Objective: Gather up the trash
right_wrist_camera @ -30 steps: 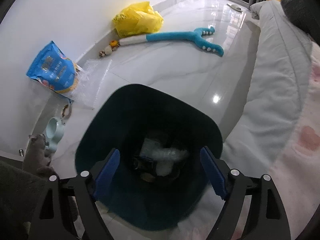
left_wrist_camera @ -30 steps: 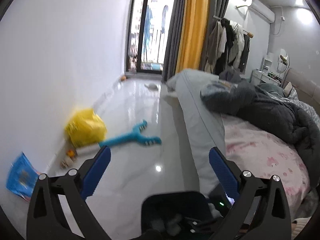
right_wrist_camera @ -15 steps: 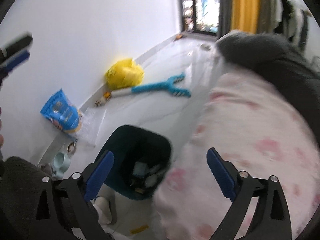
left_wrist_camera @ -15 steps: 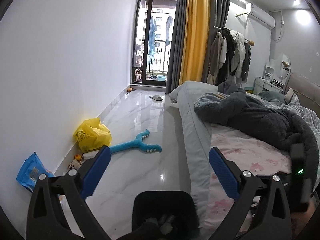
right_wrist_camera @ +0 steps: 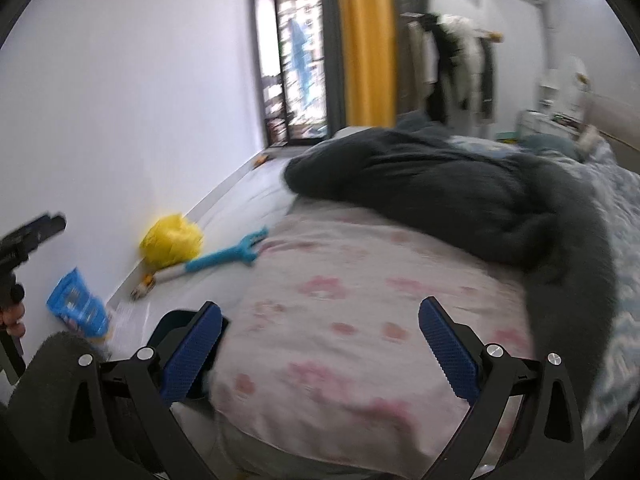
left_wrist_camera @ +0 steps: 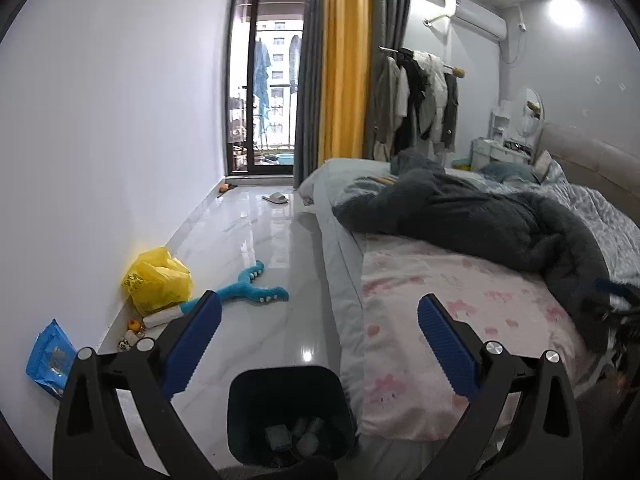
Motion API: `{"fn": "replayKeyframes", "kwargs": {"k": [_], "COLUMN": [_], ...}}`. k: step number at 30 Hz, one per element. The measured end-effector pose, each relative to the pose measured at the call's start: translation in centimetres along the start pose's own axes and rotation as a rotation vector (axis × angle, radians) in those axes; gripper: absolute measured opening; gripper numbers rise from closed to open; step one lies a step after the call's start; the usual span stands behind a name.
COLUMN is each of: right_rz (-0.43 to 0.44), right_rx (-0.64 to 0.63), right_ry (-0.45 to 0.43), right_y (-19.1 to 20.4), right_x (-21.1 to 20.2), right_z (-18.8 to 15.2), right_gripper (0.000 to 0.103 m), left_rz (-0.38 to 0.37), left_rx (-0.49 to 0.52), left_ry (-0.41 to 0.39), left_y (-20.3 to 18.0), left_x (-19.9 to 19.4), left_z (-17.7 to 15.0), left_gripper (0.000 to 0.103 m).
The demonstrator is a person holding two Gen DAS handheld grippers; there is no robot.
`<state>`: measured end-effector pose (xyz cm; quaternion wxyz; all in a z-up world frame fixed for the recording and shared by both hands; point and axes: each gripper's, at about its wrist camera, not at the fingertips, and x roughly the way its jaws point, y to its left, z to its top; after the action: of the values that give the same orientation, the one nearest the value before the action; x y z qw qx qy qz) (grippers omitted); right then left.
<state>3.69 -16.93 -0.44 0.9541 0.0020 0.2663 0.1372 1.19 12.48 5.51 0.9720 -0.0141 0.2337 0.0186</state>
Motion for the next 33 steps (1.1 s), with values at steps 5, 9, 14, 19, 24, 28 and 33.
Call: {"fn": "replayKeyframes", "kwargs": {"k": [5, 9, 14, 19, 24, 28, 33], "right_rz": [-0.045, -0.056, -0.024, -0.013, -0.008, -0.002, 0.0], "right_rx": [0.094, 0.087, 0.086, 0.106, 0.099, 0.082, 0.083], "right_ry": [-0.065, -0.043, -0.045, -0.045, -0.037, -0.027, -0.024], "right_y": [-4.0, -4.9, -5.2, -5.3, -4.9, -4.3, -4.4], "right_x": [-3.6, -3.6, -3.5, -3.7, -3.7, -3.5, -3.5], "right_z": [-1.7, -2.6, -3.0, -3.2, -3.1, -3.2, -3.1], "right_gripper": [0.1, 0.1, 0.1, 0.1, 0.1, 0.1, 0.1], "left_rz": [-0.013, -0.015, -0.027, -0.029, -0.031, -0.03, -0.029], "left_rx": [0.026, 0.041, -0.006, -0.004, 0.01, 0.026, 0.028], "left_ry": [0.024, 0.039, 0.037, 0.043, 0.041, 0.041, 0.04], "left_y": [-0.7, -1.5, -1.1, -1.2, -1.7, -2.1, -2.2], "left_x": [0.0, 0.3, -0.1, 0.0, -0.2, -0.1, -0.2], "left_z": [-2.3, -4.3, -4.7, -4.8, -4.9, -4.8, -4.8], "left_gripper": [0.1, 0.1, 0.1, 0.1, 0.1, 0.1, 0.1]}}
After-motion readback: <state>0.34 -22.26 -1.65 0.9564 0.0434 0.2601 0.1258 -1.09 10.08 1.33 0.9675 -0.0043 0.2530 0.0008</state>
